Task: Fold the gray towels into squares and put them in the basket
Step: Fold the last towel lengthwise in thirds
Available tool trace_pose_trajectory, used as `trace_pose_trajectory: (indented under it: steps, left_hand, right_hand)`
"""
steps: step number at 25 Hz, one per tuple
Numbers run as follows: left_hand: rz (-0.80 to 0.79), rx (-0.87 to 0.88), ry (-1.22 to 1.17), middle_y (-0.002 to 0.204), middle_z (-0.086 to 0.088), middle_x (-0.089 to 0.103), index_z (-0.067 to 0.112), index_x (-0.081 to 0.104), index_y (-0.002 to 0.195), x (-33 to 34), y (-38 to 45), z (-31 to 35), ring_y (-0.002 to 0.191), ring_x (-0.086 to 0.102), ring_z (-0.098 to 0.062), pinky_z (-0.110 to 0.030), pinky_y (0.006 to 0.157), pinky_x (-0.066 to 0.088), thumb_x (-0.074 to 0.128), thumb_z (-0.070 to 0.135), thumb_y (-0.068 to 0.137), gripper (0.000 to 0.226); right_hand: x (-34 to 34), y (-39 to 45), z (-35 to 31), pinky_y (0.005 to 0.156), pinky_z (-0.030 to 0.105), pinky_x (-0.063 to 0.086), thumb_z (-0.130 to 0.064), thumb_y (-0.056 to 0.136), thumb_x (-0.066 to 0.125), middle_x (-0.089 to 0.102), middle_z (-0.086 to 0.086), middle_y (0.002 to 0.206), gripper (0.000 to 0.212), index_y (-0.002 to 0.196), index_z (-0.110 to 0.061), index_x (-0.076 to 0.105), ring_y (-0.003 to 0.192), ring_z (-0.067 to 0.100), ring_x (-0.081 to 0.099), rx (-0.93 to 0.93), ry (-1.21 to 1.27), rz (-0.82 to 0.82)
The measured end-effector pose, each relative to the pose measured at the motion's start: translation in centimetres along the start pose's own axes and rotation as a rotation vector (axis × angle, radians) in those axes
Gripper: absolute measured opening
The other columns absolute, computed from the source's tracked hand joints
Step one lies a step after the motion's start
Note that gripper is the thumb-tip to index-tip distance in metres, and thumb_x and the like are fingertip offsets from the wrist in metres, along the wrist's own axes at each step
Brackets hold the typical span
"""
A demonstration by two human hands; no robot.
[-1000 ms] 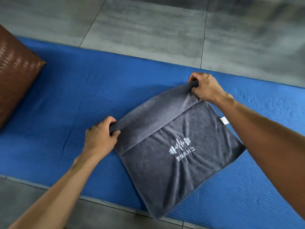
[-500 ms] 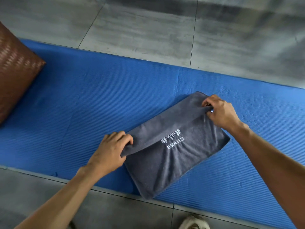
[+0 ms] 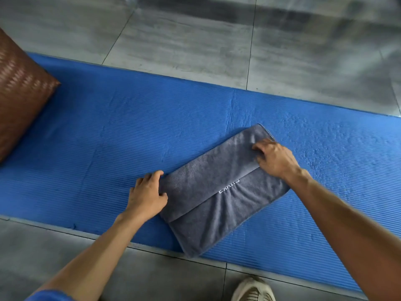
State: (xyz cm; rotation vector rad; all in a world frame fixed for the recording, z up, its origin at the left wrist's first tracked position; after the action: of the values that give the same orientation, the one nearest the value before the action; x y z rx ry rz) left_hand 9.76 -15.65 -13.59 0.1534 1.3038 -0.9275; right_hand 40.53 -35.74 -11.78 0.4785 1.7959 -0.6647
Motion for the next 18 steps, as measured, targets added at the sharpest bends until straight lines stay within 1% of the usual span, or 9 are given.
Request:
trace_pose_trajectory:
  steps: [3, 5, 6, 9, 11, 13, 15, 17, 18]
  left_hand:
    - [-0.206, -0.103, -0.013, 0.119, 0.000, 0.054, 0.022, 0.056, 0.117, 0.9, 1.6, -1.1, 0.116, 0.047, -0.025, -0.044, 0.098, 0.042, 0.066, 0.037, 0.082, 0.040]
    - [-0.205, -0.130, -0.048, 0.116, 0.001, 0.058, 0.021, 0.056, 0.112, 0.2, 2.7, -1.3, 0.113, 0.052, -0.026, -0.043, 0.097, 0.043, 0.065, 0.036, 0.084, 0.033]
    - [-0.135, -0.151, -0.045, 0.117, 0.000, 0.060, 0.021, 0.055, 0.114, -0.7, 3.3, -1.4, 0.113, 0.054, -0.028, -0.042, 0.097, 0.043, 0.063, 0.035, 0.086, 0.032]
    - [0.252, -0.147, 0.086, 0.119, -0.008, 0.058, 0.018, 0.054, 0.117, -5.3, 4.6, -1.4, 0.115, 0.049, -0.034, -0.048, 0.093, 0.038, 0.066, 0.024, 0.086, 0.033]
    - [0.349, 0.076, 0.190, 0.117, -0.008, 0.052, 0.017, 0.055, 0.114, -6.3, 4.9, -0.3, 0.109, 0.046, -0.033, -0.050, 0.090, 0.042, 0.072, 0.016, 0.080, 0.038]
    - [0.201, 0.360, 0.180, 0.114, -0.001, 0.048, 0.019, 0.057, 0.110, -4.5, 4.0, 1.4, 0.106, 0.046, -0.026, -0.048, 0.090, 0.046, 0.071, 0.023, 0.081, 0.033]
    - [-0.050, 0.473, 0.156, 0.114, 0.007, 0.044, 0.024, 0.055, 0.110, -1.0, 1.6, 2.2, 0.109, 0.041, -0.017, -0.041, 0.099, 0.044, 0.064, 0.045, 0.084, 0.035]
    - [-0.152, 0.508, 0.194, 0.121, 0.010, 0.036, 0.029, 0.051, 0.116, 1.6, -0.5, 2.1, 0.116, 0.030, -0.015, -0.030, 0.115, 0.025, 0.063, 0.065, 0.074, 0.056]
    - [-0.155, 0.523, 0.222, 0.123, 0.010, 0.033, 0.031, 0.049, 0.118, 2.3, -1.3, 1.8, 0.118, 0.024, -0.014, -0.028, 0.116, 0.014, 0.064, 0.068, 0.068, 0.064]
  right_hand:
    - [1.4, 0.2, -0.1, 0.091, 0.044, 0.052, -0.021, 0.088, 0.062, 0.052, -0.002, 0.124, 0.038, 0.126, -0.023, 0.059, 0.118, 0.026, 0.051, 0.022, -0.013, -0.107]
    - [1.6, 0.2, 0.4, 0.092, 0.045, 0.052, -0.021, 0.086, 0.065, 0.051, -0.002, 0.124, 0.041, 0.126, -0.023, 0.057, 0.119, 0.026, 0.050, 0.045, 0.002, -0.087]
    - [1.6, 0.0, 0.5, 0.092, 0.045, 0.052, -0.021, 0.086, 0.065, 0.051, -0.002, 0.125, 0.041, 0.127, -0.023, 0.057, 0.119, 0.027, 0.050, 0.048, 0.020, -0.076]
    - [2.0, -0.8, -0.4, 0.092, 0.043, 0.050, -0.016, 0.085, 0.065, 0.054, -0.001, 0.123, 0.039, 0.123, -0.019, 0.061, 0.114, 0.027, 0.053, -0.028, 0.054, -0.033]
    - [2.7, -1.8, -0.8, 0.092, 0.043, 0.047, -0.014, 0.083, 0.066, 0.057, -0.002, 0.123, 0.039, 0.121, -0.018, 0.063, 0.110, 0.028, 0.054, -0.082, -0.006, -0.003]
    - [2.7, -2.8, -0.3, 0.094, 0.046, 0.044, -0.014, 0.081, 0.069, 0.059, -0.001, 0.127, 0.040, 0.121, -0.016, 0.065, 0.111, 0.029, 0.055, -0.078, -0.084, 0.066]
    - [2.2, -3.5, 0.1, 0.093, 0.046, 0.044, -0.013, 0.079, 0.070, 0.063, 0.002, 0.122, 0.037, 0.116, -0.012, 0.067, 0.108, 0.031, 0.058, -0.088, -0.131, 0.153]
    - [1.6, -4.7, -0.1, 0.086, 0.045, 0.047, -0.019, 0.079, 0.064, 0.064, 0.003, 0.106, 0.026, 0.105, -0.011, 0.067, 0.097, 0.032, 0.059, -0.201, -0.142, 0.227]
    - [1.8, -5.6, -0.3, 0.083, 0.043, 0.048, -0.024, 0.077, 0.060, 0.064, 0.002, 0.103, 0.028, 0.102, -0.013, 0.067, 0.095, 0.030, 0.059, -0.291, -0.140, 0.210]
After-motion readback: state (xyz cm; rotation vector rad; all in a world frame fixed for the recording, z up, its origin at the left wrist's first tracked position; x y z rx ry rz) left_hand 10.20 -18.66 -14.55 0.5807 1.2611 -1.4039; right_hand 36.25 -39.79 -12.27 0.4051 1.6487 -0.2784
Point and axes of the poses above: each hand's wrist, its own y-axis towards the middle knuckle, its own x-axis out of the palm, z = x × y, the point moved 7 cm from there along y, towards the middle knuckle
